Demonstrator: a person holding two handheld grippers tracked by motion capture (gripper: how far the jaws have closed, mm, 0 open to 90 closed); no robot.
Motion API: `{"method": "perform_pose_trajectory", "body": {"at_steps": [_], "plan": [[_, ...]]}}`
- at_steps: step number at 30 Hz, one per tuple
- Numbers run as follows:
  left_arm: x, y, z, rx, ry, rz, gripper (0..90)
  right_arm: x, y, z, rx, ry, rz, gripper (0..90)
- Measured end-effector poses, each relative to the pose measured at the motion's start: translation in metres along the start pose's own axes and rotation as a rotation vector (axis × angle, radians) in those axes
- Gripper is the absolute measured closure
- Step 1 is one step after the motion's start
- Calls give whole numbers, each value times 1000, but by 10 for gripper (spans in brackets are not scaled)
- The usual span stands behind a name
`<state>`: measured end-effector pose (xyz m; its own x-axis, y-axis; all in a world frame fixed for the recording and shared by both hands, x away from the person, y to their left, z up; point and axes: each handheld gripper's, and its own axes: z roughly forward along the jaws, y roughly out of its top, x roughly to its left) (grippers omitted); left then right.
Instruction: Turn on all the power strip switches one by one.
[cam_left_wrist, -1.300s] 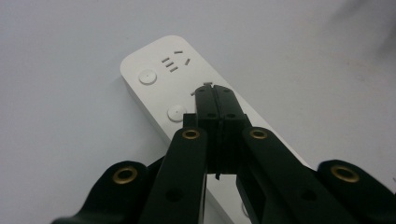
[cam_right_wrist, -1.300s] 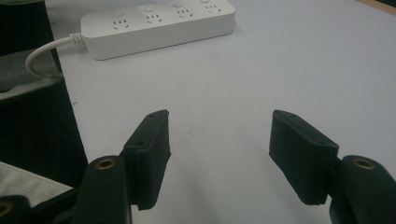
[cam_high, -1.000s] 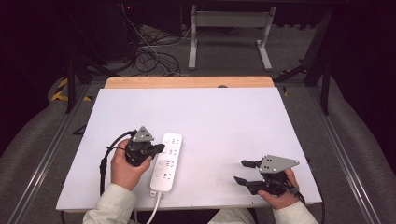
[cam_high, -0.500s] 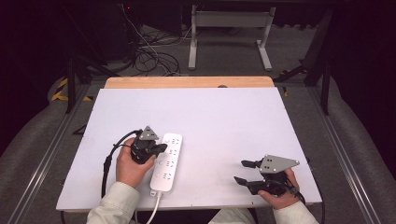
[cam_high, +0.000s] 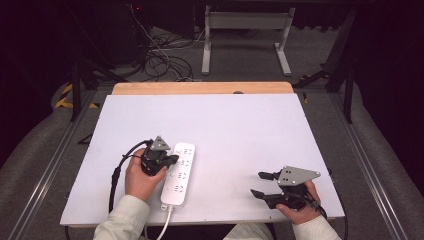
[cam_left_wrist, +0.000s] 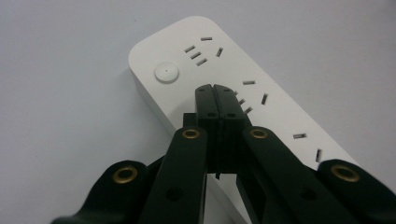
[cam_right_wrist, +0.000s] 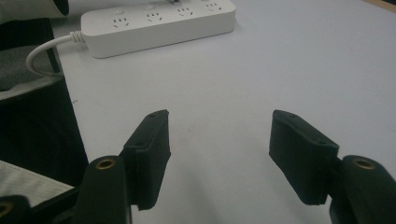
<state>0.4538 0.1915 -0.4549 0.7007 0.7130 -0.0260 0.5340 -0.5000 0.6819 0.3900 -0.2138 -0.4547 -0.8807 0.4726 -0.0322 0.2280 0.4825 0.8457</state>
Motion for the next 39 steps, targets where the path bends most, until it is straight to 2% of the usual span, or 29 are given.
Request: {"method": "perform_pose_trajectory", "body": {"at_steps": [7, 12, 19, 29, 33, 39], "plan": [[0, -1, 0, -8, -1, -1, 900, 0, 0, 0, 0, 0, -1, 387], [0, -1, 0, -7, -5, 15, 900, 1, 0, 1, 2, 1, -1, 387], [-1, -1, 1, -4, 12, 35, 900, 1, 0, 1, 3, 2, -2, 386], [-2, -3, 3, -14, 5, 23, 900, 1, 0, 2, 7, 7, -1, 386], [-3, -3, 3, -10, 16, 28, 900, 2, 0, 3, 6, 10, -1, 386], [-3, -4, 4, -18, 17, 10, 900, 2, 0, 3, 7, 12, 0, 387]]}}
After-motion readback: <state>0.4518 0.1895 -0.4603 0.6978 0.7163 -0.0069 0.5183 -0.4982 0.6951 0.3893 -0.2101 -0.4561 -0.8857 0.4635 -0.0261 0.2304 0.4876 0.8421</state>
